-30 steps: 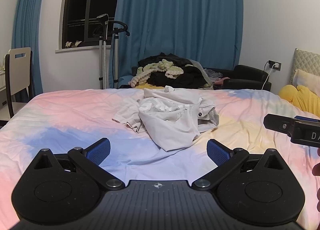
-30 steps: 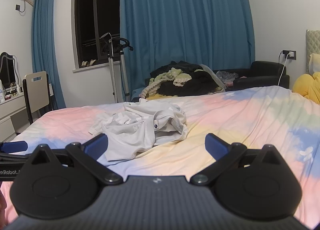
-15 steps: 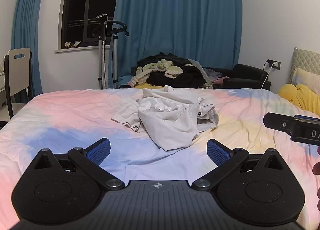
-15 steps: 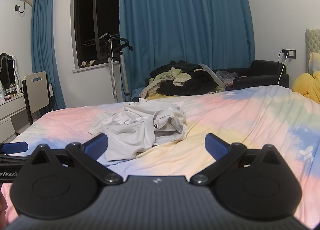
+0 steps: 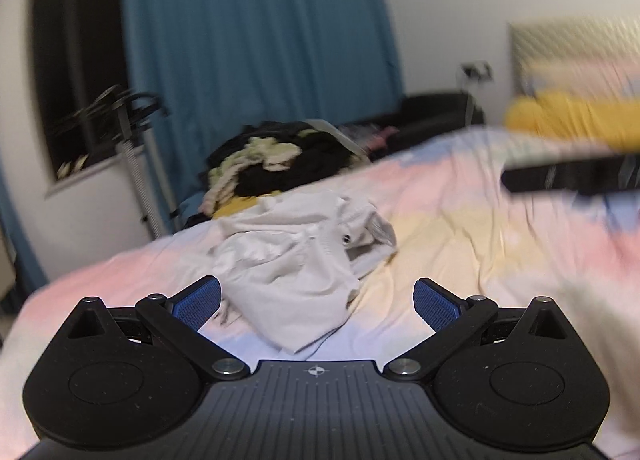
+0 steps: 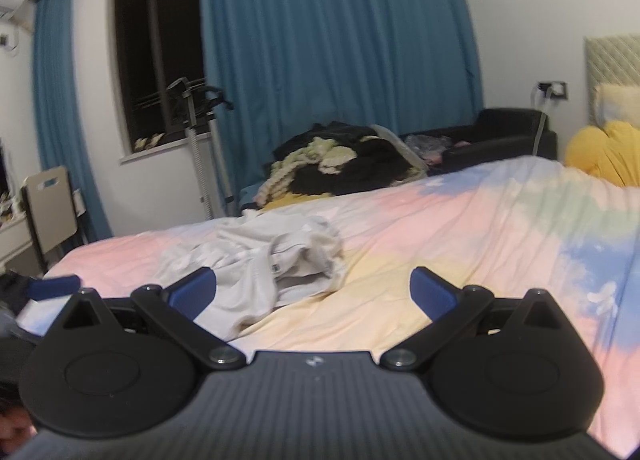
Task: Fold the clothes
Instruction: 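Grasp the T-shirt hem with the left gripper while the right gripper grasps another edge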
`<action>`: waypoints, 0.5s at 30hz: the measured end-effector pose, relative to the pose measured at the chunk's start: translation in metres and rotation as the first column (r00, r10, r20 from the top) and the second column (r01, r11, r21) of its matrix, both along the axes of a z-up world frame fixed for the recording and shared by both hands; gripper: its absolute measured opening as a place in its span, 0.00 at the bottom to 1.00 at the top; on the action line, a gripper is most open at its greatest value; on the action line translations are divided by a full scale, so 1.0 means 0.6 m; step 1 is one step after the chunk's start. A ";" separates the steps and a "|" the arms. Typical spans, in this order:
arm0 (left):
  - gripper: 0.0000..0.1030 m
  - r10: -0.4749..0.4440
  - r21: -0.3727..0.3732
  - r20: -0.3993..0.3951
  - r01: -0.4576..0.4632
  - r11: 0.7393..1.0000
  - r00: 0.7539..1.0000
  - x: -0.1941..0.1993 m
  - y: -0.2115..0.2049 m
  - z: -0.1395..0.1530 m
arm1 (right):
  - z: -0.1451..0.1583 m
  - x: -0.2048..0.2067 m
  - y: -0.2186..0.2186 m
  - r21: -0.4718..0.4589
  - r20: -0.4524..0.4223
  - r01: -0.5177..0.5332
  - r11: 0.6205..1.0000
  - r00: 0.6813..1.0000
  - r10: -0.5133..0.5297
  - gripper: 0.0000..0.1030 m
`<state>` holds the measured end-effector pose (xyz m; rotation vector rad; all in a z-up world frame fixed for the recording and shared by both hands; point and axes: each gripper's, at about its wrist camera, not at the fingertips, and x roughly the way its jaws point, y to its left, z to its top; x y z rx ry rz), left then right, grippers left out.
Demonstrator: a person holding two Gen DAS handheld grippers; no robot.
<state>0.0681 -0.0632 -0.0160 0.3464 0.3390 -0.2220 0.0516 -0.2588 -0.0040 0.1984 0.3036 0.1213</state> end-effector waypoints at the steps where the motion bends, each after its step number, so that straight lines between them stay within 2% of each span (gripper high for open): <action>1: 1.00 -0.017 0.039 -0.006 0.017 0.999 1.000 0.019 -0.013 -0.011 | -0.001 0.004 -0.010 0.012 -0.005 0.012 1.000 1.000 -0.012 1.00; 4: 0.97 -0.052 0.139 -0.028 0.055 0.989 0.998 0.087 -0.056 -0.052 | -0.008 0.014 -0.037 0.036 -0.020 0.050 0.998 0.999 -0.049 1.00; 7: 0.89 -0.046 0.212 -0.053 0.056 0.976 0.998 0.151 -0.086 -0.093 | -0.020 0.026 -0.063 0.058 -0.037 0.079 0.995 0.996 -0.077 1.00; 9: 0.72 -0.008 0.234 -0.079 0.026 0.972 0.997 0.194 -0.096 -0.118 | -0.031 0.034 -0.075 0.071 -0.050 0.086 0.994 0.995 -0.082 1.00; 11: 0.64 0.027 0.242 -0.112 0.000 0.970 0.993 0.233 -0.101 -0.137 | -0.042 0.046 -0.083 0.087 -0.067 0.083 0.993 0.995 -0.078 1.00; 12: 0.62 0.039 0.251 -0.124 -0.007 0.968 0.991 0.250 -0.104 -0.145 | -0.048 0.053 -0.085 0.095 -0.077 0.082 0.992 0.994 -0.074 1.00; 15: 0.61 0.034 0.299 -0.095 -0.004 0.954 0.995 0.266 -0.108 -0.166 | -0.067 0.074 -0.086 0.104 -0.099 0.066 0.992 0.994 -0.056 1.00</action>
